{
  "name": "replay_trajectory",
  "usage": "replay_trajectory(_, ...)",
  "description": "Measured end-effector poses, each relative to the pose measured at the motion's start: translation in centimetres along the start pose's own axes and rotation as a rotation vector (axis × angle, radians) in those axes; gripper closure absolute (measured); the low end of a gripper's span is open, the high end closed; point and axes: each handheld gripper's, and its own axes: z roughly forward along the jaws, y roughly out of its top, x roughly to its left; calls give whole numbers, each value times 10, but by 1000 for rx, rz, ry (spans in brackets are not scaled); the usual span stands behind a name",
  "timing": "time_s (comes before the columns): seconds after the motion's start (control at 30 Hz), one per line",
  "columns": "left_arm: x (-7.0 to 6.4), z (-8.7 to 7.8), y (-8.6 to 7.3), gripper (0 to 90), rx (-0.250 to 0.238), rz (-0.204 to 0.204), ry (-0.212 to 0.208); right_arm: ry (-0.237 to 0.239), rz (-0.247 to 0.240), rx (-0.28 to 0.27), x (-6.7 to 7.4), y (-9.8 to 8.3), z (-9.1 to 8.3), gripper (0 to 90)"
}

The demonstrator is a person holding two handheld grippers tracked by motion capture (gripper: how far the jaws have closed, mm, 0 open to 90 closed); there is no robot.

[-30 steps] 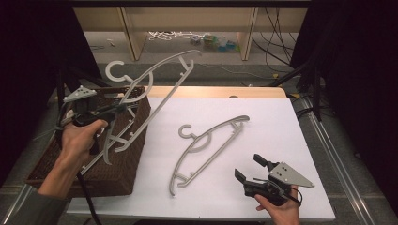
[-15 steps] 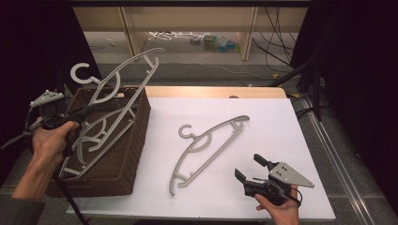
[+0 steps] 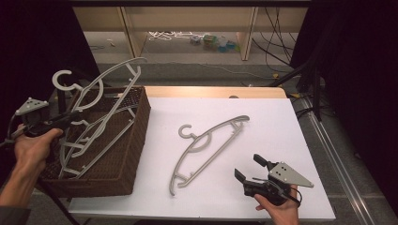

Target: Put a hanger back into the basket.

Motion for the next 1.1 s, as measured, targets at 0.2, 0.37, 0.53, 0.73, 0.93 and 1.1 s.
replay_trajectory(0.2, 11, -2, -7, 812, 9, 12, 35, -3, -5, 5, 0, 0, 0, 160)
replay_trajectory(0.37, 16, 0, -15, 812, 18, 31, 38, 4, 0, 0, 1, 0, 0, 160)
replay_trajectory(0.53, 18, 0, -21, 812, 33, 57, 46, 3, -2, -5, 0, 0, 0, 160)
replay_trajectory(0.73, 24, -3, -30, 812, 47, 79, 58, 1, 1, -4, 0, 0, 0, 160)
replay_trajectory(0.93, 30, -3, -33, 812, 46, 88, 68, 3, 2, -4, 1, 0, 0, 160)
replay_trajectory(1.1, 33, -1, -36, 812, 57, 107, 79, 2, 2, 7, 1, 0, 0, 160)
